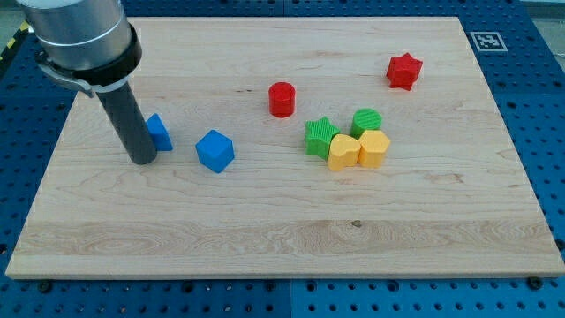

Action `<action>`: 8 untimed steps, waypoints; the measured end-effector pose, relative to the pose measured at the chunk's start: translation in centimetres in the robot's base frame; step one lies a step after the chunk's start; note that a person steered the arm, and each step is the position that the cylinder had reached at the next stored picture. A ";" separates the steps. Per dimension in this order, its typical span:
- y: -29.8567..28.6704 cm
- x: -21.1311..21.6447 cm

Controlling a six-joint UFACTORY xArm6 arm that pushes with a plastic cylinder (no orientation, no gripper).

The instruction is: Move the blue cube to blue triangle

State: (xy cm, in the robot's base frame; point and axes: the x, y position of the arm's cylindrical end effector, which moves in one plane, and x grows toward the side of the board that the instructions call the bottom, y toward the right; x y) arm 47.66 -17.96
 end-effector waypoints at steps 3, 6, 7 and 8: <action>0.0 -6.5; 9.5 2.8; 12.1 2.7; 13.1 2.3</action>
State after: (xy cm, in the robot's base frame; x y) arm 49.93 -4.90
